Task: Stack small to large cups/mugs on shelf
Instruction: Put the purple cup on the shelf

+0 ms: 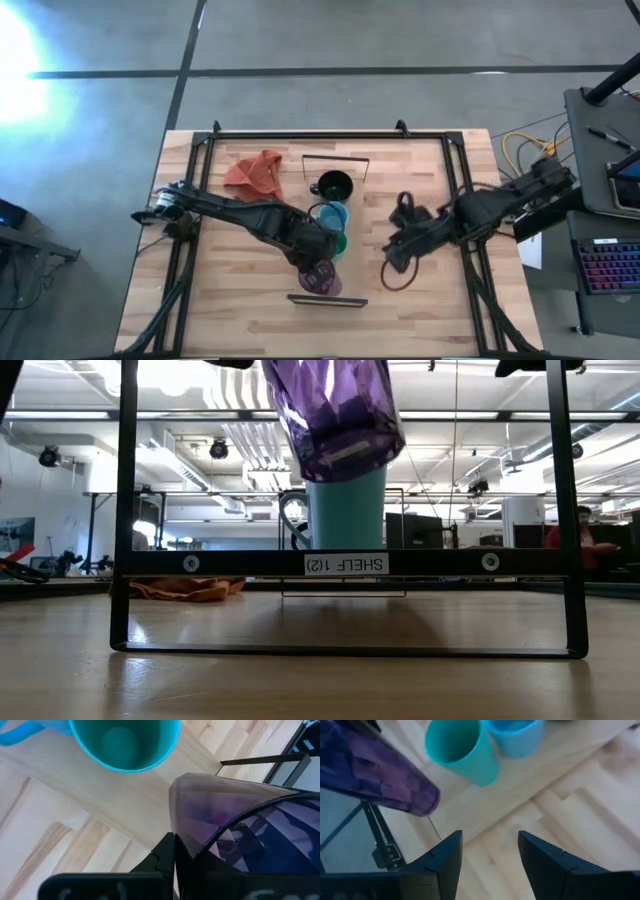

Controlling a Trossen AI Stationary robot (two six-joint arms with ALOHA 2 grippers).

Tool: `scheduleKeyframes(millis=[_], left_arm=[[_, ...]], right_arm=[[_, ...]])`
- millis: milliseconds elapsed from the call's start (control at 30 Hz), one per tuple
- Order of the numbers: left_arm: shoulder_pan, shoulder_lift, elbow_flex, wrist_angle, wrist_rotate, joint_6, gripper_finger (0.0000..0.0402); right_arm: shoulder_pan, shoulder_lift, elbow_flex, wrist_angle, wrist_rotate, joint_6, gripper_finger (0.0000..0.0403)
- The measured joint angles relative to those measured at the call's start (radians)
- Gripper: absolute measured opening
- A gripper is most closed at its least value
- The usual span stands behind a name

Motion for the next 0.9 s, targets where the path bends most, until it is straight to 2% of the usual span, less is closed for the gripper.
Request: scheduleKeyframes(millis=[133, 233, 400, 533, 833, 900], left_arm=[[-0.009, 0.026, -0.001, -0.002, -0.015, 0.007, 0.0000], [-0.015, 0.042, -0.001, -0.001, -0.021, 0.008, 0.0000], [-0.022, 0.057, -0.004, 0.004, -0.027, 0.011, 0.0000], [-0.023, 0.056, -0.009, 0.007, -0.049, 0.019, 0.0000], [-0.023, 0.053, -0.019, 0.024, -0.072, 0.026, 0.0000], [-0.023, 0.053, -0.019, 0.029, -0.073, 0.028, 0.0000]], right_arm=[[0.033, 0.073, 0.007, 0.045, -0.015, 0.025, 0.0179], [0.058, 0.126, 0.012, 0.110, -0.039, 0.032, 0.0159], [0.093, 0.194, 0.015, 0.230, -0.065, 0.040, 0.0084], [0.098, 0.230, 0.015, 0.261, -0.062, 0.051, 0.0018], [0.075, 0.294, 0.011, 0.479, -0.044, 0.051, 0.0009], [0.071, 0.306, 0.012, 0.481, -0.044, 0.051, 0.0009]])
